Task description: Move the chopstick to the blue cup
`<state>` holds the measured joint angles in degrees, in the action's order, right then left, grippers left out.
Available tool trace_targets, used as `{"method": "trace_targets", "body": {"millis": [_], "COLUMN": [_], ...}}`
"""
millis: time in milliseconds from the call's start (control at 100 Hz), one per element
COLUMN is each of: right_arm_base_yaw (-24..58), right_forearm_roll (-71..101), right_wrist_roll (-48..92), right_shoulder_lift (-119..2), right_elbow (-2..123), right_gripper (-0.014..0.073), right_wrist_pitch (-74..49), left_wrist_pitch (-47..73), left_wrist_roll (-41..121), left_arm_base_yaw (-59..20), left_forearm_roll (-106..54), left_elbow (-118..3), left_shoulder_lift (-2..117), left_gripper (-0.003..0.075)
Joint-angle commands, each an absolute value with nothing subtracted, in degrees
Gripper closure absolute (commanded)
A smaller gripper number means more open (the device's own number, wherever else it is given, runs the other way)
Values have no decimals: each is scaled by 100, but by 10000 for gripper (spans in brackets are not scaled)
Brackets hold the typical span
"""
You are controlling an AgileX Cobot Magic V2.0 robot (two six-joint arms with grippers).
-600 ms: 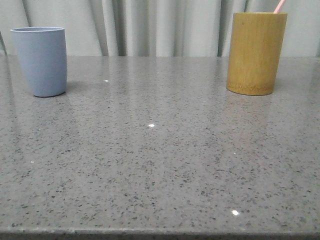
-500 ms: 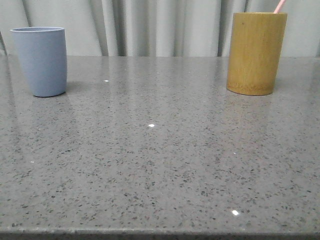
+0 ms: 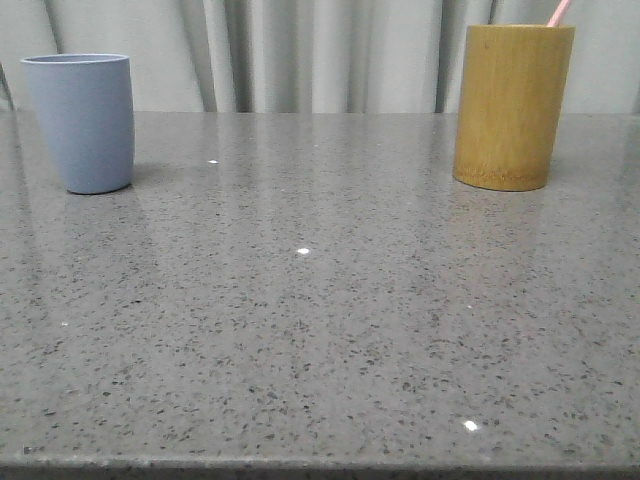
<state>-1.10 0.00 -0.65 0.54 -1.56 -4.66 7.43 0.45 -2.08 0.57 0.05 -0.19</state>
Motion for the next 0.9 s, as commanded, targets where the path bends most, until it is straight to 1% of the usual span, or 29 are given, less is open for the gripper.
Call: {"method": "trace_targets", "body": {"millis": [0, 140, 310, 480, 570, 650, 730, 890], "right_arm_base_yaw": [-142, -142, -142, -142, -142, -142, -142, -142], "right_forearm_roll": [0, 0, 0, 0, 0, 0, 0, 0], "right_wrist_roll": [-39, -39, -39, -39, -39, -39, -39, -39], "right_shoulder_lift": [149, 149, 149, 149, 142, 117, -22, -766], "right_elbow": [-161, -161, -161, -95, 118, 475, 914, 2062], "right_gripper": [661, 661, 661, 661, 661, 661, 661, 661], "right_wrist_pitch": [40, 46, 354, 358, 135, -184, -610, -1811], "left_wrist_pitch": [274, 274, 262, -307, -322, -90, 291, 1376], "left_wrist_roll": [0, 0, 0, 34, 0, 0, 0, 0], "left_arm_base_yaw": [-195, -195, -195, -207, -207, -207, -207, -207], "left_forearm_roll": [60, 60, 60, 60, 60, 0, -401, -843], "left_elbow": [60, 60, 60, 35, -108, -340, -684, -1712], "left_shoulder_lift": [-224, -224, -224, -224, -224, -197, -51, 720], "left_gripper": [739, 739, 739, 739, 739, 739, 739, 739]}}
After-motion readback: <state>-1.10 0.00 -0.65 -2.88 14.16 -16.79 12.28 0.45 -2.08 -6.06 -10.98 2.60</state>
